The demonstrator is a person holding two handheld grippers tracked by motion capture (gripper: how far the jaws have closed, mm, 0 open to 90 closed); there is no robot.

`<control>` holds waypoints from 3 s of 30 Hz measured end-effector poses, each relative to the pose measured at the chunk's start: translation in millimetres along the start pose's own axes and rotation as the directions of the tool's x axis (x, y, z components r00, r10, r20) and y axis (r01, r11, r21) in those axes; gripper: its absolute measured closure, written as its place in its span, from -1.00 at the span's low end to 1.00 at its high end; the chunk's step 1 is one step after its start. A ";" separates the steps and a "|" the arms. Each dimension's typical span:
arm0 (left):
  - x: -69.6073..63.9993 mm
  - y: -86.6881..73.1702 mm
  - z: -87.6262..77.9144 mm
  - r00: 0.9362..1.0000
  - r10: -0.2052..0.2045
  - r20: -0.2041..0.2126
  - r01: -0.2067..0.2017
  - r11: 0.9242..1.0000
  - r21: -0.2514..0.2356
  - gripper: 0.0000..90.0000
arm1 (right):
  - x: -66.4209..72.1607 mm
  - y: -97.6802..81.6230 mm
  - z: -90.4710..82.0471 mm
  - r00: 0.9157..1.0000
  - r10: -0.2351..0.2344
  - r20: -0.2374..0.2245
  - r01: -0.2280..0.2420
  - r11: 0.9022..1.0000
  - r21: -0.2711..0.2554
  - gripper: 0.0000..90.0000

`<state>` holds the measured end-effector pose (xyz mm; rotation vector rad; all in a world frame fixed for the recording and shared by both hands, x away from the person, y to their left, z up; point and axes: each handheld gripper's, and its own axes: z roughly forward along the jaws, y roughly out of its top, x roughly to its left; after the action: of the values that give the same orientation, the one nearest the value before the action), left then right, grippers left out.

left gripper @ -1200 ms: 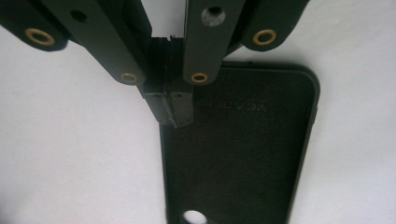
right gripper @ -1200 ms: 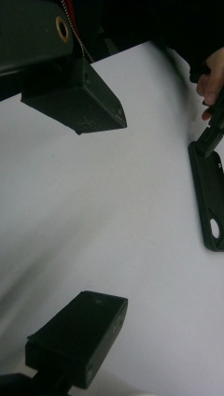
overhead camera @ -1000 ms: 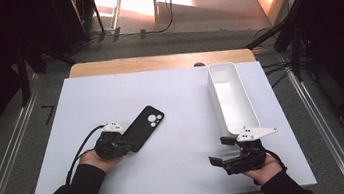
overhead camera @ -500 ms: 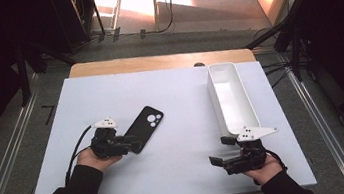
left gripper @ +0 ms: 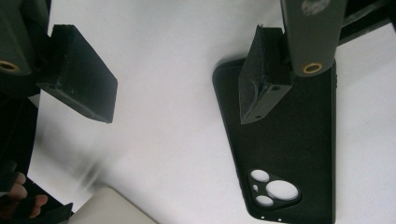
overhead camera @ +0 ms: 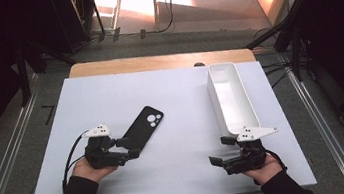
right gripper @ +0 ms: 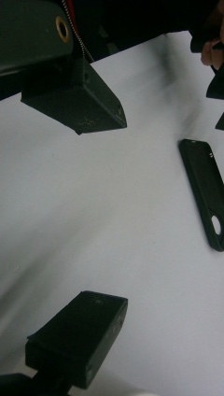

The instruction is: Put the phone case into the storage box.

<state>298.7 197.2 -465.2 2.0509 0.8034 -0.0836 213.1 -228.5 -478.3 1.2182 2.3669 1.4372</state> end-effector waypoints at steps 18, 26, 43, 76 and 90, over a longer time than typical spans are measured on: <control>-23.2 -21.2 -13.6 1.000 0.019 0.016 -0.020 1.000 0.019 -0.38 | -2.3 -0.3 -0.7 1.000 -0.021 0.002 0.021 1.000 -0.016 -0.74; -23.4 -22.4 -14.4 1.000 0.025 0.014 -0.025 0.999 0.026 -0.38 | -8.5 -1.9 -8.8 1.000 -0.004 -0.008 0.004 1.000 -0.031 -0.74; -20.8 -15.5 -15.7 0.999 0.025 -0.038 -0.024 0.999 0.023 -0.43 | -8.4 -2.1 -8.1 1.000 -0.012 -0.006 0.012 1.000 -0.020 -0.74; 4.0 30.9 6.9 0.980 -0.015 -0.197 0.011 1.000 -0.023 -0.59 | -6.9 -2.3 -6.1 1.000 -0.010 -0.010 0.009 1.000 -0.013 -0.74; 14.3 53.8 25.5 0.970 0.010 -0.244 -0.020 0.999 -0.038 -0.59 | -6.9 -2.3 -6.1 1.000 -0.010 -0.012 0.009 1.000 -0.012 -0.74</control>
<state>346.7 164.4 -446.1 2.0534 0.9312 0.1964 213.5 -237.9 -478.7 1.1972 2.3655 1.4577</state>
